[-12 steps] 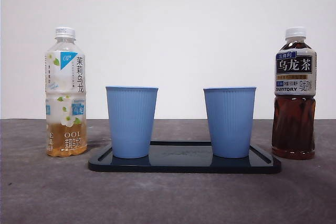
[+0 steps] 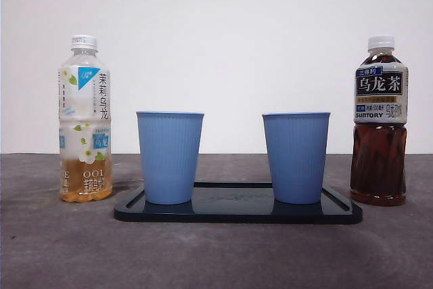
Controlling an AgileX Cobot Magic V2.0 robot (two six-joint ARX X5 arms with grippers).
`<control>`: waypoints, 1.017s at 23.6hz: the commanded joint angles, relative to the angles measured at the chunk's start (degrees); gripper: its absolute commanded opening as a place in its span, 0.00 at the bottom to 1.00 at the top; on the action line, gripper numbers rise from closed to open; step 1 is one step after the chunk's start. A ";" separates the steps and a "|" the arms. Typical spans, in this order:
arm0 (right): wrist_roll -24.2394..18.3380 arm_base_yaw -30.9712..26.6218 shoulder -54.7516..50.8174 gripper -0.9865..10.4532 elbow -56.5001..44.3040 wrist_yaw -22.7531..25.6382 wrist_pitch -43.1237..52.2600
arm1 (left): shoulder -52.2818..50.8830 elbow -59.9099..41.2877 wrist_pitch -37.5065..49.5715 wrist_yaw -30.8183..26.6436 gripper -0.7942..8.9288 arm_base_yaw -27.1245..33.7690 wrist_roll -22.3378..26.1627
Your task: Pour the drink into the cup
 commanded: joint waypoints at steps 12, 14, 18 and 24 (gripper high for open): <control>-14.60 1.38 12.04 0.09 11.50 -12.85 -25.27 | 16.15 11.61 -21.09 22.32 0.09 -0.02 18.58; -15.82 2.49 12.28 0.09 11.47 -12.76 -28.39 | 16.85 11.61 -23.02 23.02 0.09 -0.37 19.82; -16.22 4.79 12.22 0.09 11.47 -12.31 -30.51 | 16.98 11.61 -23.65 23.02 0.09 -1.03 20.61; -15.96 6.27 12.22 0.19 11.47 -12.26 -31.85 | 16.98 11.61 -23.08 23.02 0.13 -1.09 20.55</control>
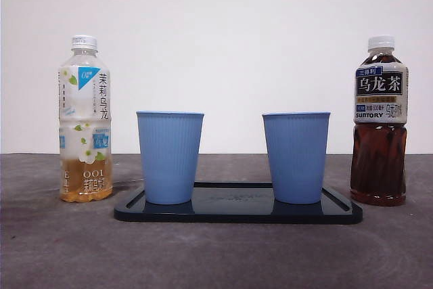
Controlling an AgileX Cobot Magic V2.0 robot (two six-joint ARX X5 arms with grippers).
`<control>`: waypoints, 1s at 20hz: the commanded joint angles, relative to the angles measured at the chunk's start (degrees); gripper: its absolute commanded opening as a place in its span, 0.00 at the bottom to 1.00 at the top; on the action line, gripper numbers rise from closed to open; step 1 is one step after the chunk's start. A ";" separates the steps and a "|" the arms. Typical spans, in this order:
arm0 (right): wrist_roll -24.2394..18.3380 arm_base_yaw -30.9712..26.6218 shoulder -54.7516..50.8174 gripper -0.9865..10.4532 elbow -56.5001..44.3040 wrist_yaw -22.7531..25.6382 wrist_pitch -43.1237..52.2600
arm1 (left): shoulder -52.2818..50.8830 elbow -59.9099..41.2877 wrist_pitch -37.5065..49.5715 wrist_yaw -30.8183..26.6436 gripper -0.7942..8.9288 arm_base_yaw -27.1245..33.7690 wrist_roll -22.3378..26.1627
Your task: Pour the drink into the cup
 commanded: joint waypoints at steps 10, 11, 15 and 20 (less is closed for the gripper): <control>6.58 2.23 0.37 0.48 -1.27 2.19 6.34 | 0.31 1.07 1.03 0.33 0.60 -0.17 0.63; 8.44 2.82 0.52 0.48 -2.54 2.16 8.85 | 0.31 1.07 1.07 0.33 0.60 -0.17 0.42; 16.24 5.29 0.55 0.48 -10.88 4.17 21.31 | 0.31 1.07 1.05 0.33 0.60 -0.17 0.42; 22.56 11.30 1.44 0.48 -20.26 12.92 34.51 | 0.31 1.07 1.11 0.33 0.60 -0.17 0.46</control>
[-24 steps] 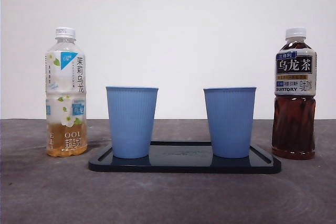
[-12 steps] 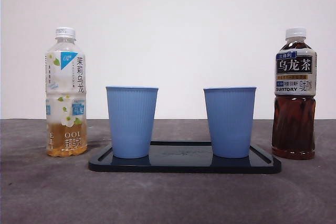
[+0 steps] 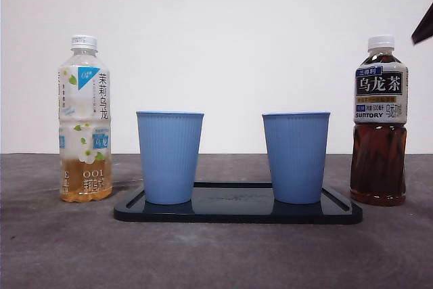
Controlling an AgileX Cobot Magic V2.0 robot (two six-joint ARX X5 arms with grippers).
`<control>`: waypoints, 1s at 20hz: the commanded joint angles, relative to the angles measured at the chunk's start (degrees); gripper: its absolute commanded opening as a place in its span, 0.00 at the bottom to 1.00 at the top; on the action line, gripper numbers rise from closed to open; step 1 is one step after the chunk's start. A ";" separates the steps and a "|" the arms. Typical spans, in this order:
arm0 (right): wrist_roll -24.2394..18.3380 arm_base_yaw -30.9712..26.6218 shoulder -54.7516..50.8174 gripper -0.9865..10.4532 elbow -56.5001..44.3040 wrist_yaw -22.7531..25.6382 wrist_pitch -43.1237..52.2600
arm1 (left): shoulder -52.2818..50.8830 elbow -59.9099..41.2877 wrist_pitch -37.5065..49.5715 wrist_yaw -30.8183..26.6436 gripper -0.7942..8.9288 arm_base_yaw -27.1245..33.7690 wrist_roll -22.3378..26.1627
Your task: Pour the drink into the cup
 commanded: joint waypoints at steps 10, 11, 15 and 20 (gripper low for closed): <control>-1.53 9.05 18.75 0.48 -7.13 17.92 28.20 | 0.31 1.07 0.57 0.33 0.60 -0.26 0.50; -2.38 8.87 21.33 0.48 -7.13 18.14 31.23 | 0.31 1.07 0.57 0.33 0.60 -0.28 0.50; -3.72 8.20 31.34 0.48 -7.13 18.16 41.70 | 0.31 1.07 0.55 0.33 0.60 -0.59 0.52; -4.90 6.05 41.48 0.48 -7.13 18.86 52.83 | 0.28 1.07 0.50 0.33 0.60 -0.59 0.52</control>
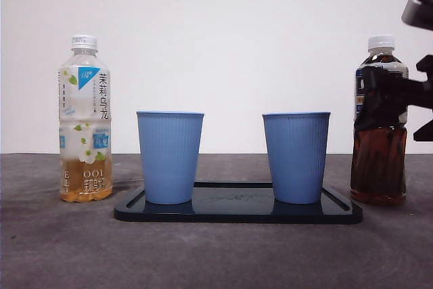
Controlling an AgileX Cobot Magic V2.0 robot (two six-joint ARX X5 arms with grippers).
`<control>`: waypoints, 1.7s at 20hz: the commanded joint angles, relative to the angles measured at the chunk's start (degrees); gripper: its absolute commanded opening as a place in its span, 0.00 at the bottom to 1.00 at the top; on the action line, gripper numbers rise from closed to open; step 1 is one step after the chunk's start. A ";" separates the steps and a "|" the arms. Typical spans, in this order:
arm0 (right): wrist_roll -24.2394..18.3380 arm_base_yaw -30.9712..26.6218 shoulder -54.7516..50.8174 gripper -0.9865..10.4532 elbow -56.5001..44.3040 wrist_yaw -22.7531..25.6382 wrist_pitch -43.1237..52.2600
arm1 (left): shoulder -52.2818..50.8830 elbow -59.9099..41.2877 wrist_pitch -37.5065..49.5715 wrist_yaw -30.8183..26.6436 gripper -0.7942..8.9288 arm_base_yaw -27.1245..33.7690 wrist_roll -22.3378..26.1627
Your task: Pour the drink into the cup
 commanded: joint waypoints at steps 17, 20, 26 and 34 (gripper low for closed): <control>-2.38 -4.57 21.05 0.38 0.33 -1.25 29.44 | 0.28 1.07 0.42 0.33 0.60 -0.20 0.48; -2.71 -4.57 21.55 0.31 0.33 -1.25 29.38 | 0.28 1.07 0.39 0.33 0.60 -0.20 0.48; -3.45 -4.48 20.57 0.20 0.33 -3.08 30.14 | 0.28 1.07 0.42 0.33 0.60 -0.20 0.50; -6.60 -4.52 4.42 0.20 1.88 -0.98 13.16 | 0.28 1.07 0.50 0.31 0.60 -0.20 0.52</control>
